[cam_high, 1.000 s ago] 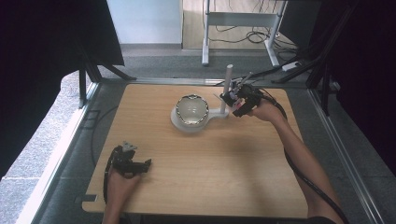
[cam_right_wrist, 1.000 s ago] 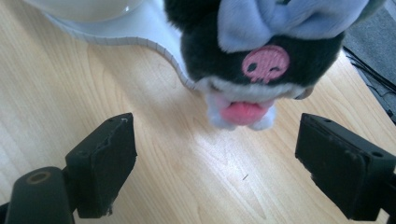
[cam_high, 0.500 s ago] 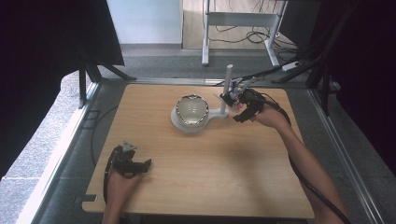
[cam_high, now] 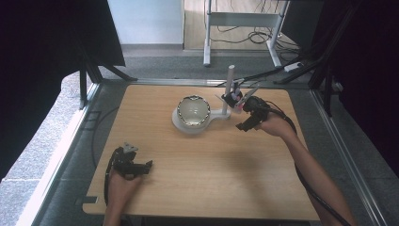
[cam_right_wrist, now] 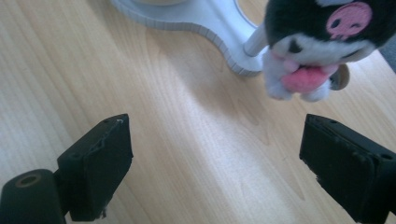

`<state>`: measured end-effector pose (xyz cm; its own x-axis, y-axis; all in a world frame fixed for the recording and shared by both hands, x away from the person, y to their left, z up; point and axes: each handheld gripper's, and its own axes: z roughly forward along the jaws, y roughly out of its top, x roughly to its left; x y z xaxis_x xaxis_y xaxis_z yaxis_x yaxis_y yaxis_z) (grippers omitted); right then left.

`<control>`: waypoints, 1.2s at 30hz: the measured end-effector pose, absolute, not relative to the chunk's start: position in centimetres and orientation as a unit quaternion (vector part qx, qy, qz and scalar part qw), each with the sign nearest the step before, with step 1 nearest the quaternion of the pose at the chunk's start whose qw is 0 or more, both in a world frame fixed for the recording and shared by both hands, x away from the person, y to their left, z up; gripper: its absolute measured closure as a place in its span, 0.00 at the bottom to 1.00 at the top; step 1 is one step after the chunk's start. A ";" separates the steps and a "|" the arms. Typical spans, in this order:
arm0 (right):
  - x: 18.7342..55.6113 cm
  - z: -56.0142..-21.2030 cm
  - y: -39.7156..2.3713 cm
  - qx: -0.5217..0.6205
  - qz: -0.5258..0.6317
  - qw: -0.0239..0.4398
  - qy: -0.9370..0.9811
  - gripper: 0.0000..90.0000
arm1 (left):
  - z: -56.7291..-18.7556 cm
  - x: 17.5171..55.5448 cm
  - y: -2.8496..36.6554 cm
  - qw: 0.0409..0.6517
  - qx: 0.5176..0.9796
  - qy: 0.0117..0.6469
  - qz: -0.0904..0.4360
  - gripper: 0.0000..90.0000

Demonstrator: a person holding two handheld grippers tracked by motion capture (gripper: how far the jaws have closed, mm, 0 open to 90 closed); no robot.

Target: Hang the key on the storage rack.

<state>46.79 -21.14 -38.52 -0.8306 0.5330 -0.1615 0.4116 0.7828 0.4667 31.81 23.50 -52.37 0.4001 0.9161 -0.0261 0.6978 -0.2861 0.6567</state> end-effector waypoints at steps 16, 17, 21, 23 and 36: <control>44.4 -39.5 -22.2 0.247 0.217 0.141 0.934 0.11 | -52.4 31.8 23.5 0.300 0.781 0.517 0.182 0.00; 44.1 -39.7 -22.4 0.245 0.217 0.141 0.934 0.12 | -52.4 31.8 23.5 0.300 0.781 0.517 0.182 0.00; 43.6 -39.9 -22.6 0.246 0.220 0.140 0.934 0.12 | -52.4 31.8 23.5 0.300 0.781 0.517 0.182 0.00; 43.3 -40.0 -22.8 0.248 0.221 0.139 0.933 0.12 | -52.4 31.8 23.5 0.300 0.781 0.517 0.182 0.00; 41.3 -40.8 -23.8 0.248 0.234 0.143 0.929 0.12 | -52.4 31.8 23.5 0.300 0.782 0.515 0.183 0.00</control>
